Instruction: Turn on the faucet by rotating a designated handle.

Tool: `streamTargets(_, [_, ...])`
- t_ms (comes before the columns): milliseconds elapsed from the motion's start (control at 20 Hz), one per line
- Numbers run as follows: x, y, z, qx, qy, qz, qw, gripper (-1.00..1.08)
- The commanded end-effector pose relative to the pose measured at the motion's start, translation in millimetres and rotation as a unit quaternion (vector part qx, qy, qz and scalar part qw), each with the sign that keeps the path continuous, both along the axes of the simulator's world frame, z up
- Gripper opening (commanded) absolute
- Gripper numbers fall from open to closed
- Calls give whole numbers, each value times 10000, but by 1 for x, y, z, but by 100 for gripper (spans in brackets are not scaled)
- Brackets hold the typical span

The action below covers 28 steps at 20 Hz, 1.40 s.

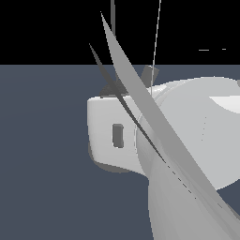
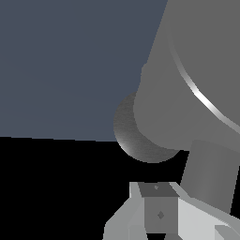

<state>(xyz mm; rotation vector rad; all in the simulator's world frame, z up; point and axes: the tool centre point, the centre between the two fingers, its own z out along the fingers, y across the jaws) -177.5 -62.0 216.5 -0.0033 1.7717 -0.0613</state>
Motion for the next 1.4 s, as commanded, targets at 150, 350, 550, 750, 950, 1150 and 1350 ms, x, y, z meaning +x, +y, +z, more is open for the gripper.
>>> streamTargets(150, [-29,-3,48,31,-512,21,9987,-100])
streamTargets(350, [0,10,1,-46,8,50,10000,-100])
streamTargets(550, [3,19,9,-28,-108,44,9999,-100])
streamTargets(750, [5,28,16,-11,-222,37,9997,-100])
streamTargets(950, [7,37,24,6,-337,31,9994,-100])
streamTargets(1150, [9,46,32,24,-451,24,9990,-100])
streamTargets(1350, [11,55,40,41,-566,18,9984,-100])
